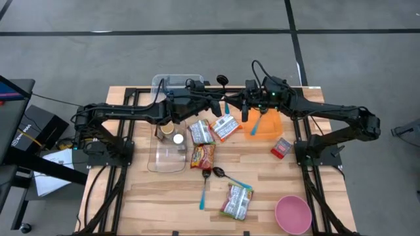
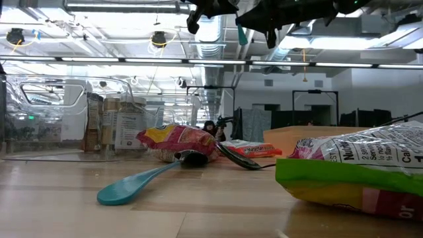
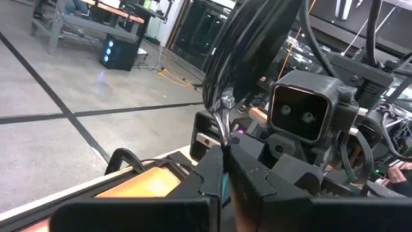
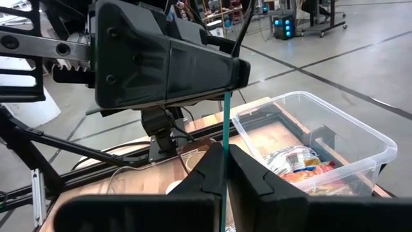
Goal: Pick & Place Food Item
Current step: Put the blue spoon into the orange container
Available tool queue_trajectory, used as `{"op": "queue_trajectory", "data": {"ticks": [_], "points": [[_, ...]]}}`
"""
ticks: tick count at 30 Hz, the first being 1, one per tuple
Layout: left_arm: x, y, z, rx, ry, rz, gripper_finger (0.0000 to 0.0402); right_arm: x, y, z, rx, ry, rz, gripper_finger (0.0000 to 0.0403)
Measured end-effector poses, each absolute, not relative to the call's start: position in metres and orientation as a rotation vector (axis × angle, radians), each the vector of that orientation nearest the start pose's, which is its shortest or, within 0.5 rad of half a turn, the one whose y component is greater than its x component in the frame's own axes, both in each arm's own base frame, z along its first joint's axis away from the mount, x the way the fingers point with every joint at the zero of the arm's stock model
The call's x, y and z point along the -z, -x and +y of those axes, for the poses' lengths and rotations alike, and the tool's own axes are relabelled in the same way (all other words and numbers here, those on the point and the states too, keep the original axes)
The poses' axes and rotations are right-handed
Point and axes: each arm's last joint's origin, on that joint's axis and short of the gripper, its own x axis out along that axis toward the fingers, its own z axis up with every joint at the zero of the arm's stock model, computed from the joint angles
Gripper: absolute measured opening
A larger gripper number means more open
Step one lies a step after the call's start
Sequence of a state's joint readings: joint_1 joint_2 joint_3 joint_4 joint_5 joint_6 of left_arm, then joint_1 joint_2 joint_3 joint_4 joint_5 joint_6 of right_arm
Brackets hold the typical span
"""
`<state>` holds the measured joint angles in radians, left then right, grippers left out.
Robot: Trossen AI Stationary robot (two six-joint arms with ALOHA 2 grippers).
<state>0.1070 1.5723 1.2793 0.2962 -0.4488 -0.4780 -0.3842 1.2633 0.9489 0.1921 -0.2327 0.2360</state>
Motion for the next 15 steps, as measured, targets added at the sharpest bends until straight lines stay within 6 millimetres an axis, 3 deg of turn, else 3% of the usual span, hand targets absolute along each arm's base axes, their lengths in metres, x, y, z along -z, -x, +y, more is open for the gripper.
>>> {"op": "queue_trajectory", "data": {"ticks": [6, 15], "points": [[-0.352, -0.362, 0.053, -0.584, 0.456, -0.114, 0.0013, -0.324, -0.268, -0.103, 0.194, -0.314, 0.098, 0.0002], [-0.348, -0.359, 0.051, -0.603, 0.261, 0.004, 0.0096, -0.324, -0.250, -0.121, 0.307, -0.447, 0.125, 0.0001]]}}
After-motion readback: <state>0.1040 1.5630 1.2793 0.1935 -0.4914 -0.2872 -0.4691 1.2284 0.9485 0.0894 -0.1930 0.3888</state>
